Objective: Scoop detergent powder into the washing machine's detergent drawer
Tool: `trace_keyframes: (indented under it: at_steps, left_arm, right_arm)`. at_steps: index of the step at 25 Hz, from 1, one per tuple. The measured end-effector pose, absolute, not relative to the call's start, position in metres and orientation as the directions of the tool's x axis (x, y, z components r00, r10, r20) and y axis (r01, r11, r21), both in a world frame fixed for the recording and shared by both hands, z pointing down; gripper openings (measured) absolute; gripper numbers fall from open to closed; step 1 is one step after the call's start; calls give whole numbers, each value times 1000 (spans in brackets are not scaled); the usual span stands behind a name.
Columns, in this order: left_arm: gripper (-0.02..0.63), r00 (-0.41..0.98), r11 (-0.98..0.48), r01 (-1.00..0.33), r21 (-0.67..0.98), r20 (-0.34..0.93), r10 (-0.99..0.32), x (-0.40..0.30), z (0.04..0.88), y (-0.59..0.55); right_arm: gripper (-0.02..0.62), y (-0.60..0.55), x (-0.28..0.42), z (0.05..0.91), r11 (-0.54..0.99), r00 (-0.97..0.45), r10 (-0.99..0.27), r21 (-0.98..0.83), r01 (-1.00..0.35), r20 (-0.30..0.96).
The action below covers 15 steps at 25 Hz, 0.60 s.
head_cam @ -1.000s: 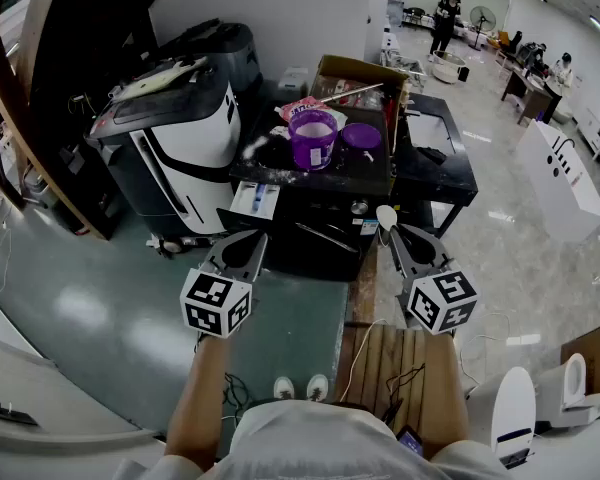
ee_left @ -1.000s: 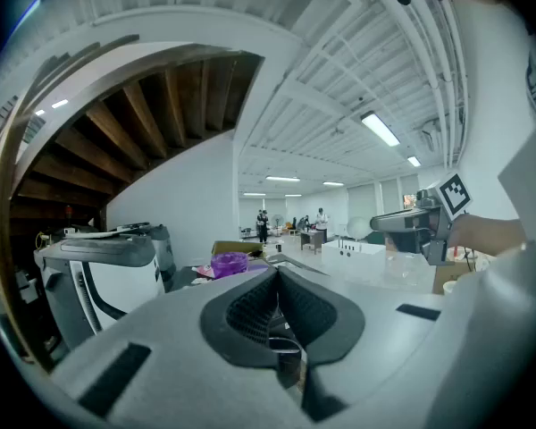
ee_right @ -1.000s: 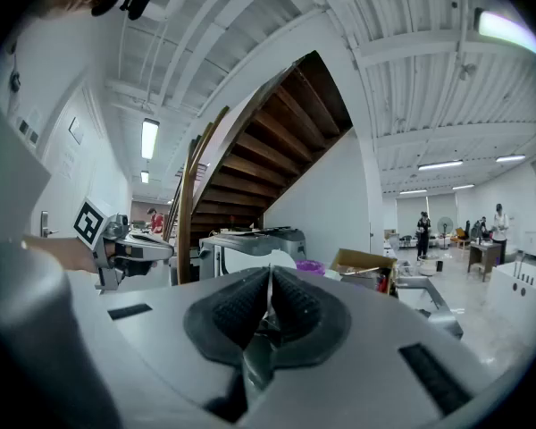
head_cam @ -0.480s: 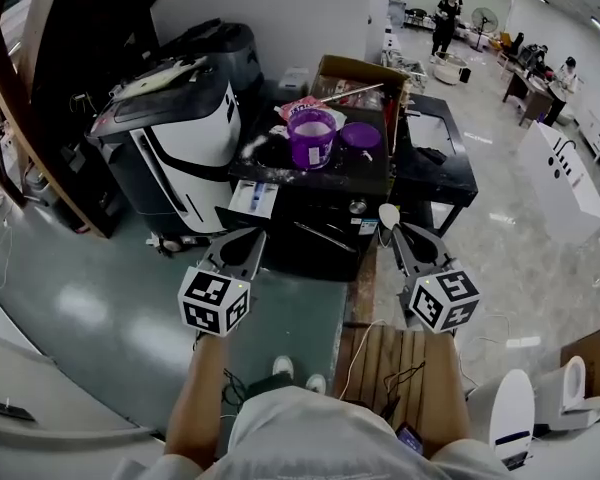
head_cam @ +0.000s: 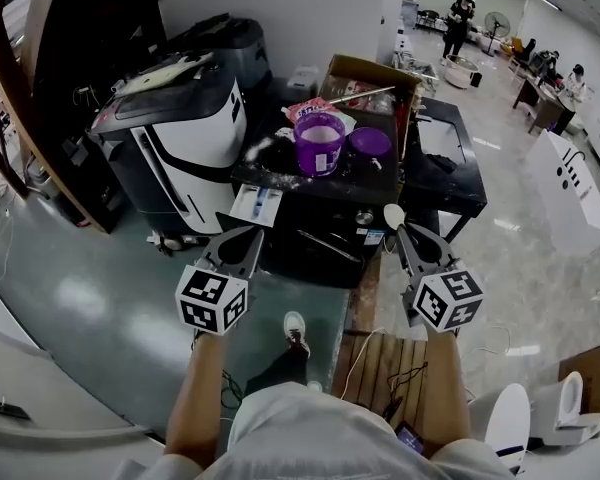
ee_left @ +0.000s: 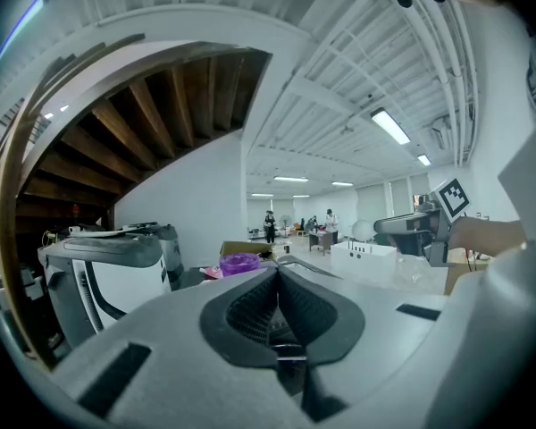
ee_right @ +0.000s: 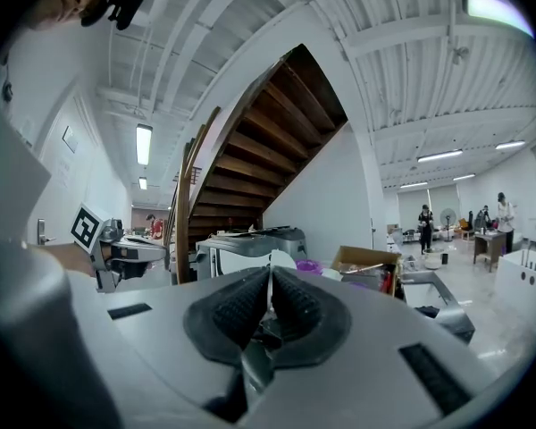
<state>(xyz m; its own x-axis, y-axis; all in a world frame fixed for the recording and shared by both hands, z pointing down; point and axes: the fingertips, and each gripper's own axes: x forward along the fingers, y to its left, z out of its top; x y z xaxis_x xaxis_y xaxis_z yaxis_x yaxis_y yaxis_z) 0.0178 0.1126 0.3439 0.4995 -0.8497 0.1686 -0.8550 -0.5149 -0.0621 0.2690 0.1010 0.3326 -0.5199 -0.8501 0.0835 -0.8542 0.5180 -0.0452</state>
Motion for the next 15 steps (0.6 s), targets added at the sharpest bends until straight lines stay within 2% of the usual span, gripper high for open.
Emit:
trace_keyframes:
  at_steps: [15]
  left_arm:
    - [9, 475, -478, -878, 16, 151, -867, -7, 362, -75]
  right_arm:
    - [14, -92, 244, 336, 573, -562, -810, 24, -819, 166]
